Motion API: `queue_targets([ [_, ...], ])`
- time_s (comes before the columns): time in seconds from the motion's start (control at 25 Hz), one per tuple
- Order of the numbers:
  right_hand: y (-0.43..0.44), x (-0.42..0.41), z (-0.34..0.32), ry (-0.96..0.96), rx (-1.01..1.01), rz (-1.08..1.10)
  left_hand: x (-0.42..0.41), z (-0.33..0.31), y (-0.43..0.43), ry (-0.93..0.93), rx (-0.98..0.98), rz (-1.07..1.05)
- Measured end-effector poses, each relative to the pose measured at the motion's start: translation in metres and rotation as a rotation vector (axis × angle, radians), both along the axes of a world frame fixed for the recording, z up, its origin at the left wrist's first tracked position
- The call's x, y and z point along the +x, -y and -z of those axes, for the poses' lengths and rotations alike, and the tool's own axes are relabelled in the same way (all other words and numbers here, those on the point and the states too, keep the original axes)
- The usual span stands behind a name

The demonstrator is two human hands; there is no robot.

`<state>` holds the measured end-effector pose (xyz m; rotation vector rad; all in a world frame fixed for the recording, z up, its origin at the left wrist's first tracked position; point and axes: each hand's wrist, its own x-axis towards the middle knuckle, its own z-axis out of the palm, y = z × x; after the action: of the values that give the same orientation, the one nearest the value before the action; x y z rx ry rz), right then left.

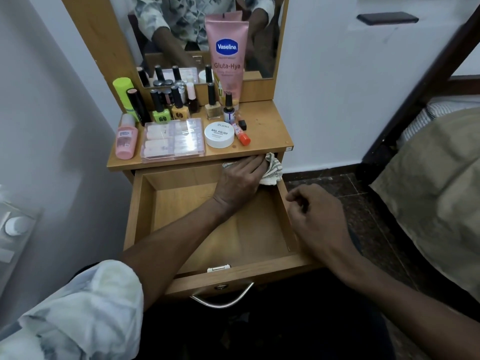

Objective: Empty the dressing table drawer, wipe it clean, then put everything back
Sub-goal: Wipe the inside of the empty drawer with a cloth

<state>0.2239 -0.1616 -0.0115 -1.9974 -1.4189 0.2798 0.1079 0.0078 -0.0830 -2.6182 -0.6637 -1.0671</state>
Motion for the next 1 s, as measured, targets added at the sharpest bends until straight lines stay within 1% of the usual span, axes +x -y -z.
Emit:
queue_targets([
  [0.04,0.004,0.010,0.003,-0.029,-0.040,0.029,0.001,0.000,0.000,0.002,0.019,0.015],
  [0.08,0.007,0.019,0.006,-0.133,-0.094,0.071,0.001,-0.002,0.001,0.013,0.031,0.025],
  [0.12,0.007,0.025,0.009,-0.314,-0.155,0.113,0.002,-0.003,0.001,0.025,0.032,0.031],
  [0.2,0.003,0.031,0.012,-0.765,-0.321,0.147,0.002,-0.004,0.004,0.055,0.021,0.040],
  [0.24,0.000,0.032,0.012,-0.910,-0.416,0.142,0.001,-0.004,0.006,0.064,0.030,0.054],
  [0.32,-0.006,0.036,0.011,-1.067,-0.534,0.107,0.002,-0.003,0.006,0.046,0.068,0.093],
  [0.4,-0.008,0.041,0.015,-1.176,-0.584,0.043,0.003,0.002,0.003,0.014,0.092,0.121],
  [0.52,-0.008,0.049,0.016,-1.199,-0.602,-0.049,0.004,0.009,0.002,-0.070,0.092,0.160],
  [0.6,-0.005,0.048,0.018,-1.135,-0.616,-0.063,0.002,0.010,0.000,-0.120,0.065,0.186],
  [0.76,-0.014,0.037,0.025,-0.988,-0.517,-0.054,0.003,0.004,0.001,-0.073,0.017,0.177],
  [0.92,-0.030,0.032,0.038,-1.102,-0.408,0.003,0.016,0.007,0.005,-0.085,-0.020,0.141],
  [1.0,-0.034,0.032,0.044,-1.101,-0.394,0.010,0.020,0.002,0.003,-0.091,-0.063,0.113],
])
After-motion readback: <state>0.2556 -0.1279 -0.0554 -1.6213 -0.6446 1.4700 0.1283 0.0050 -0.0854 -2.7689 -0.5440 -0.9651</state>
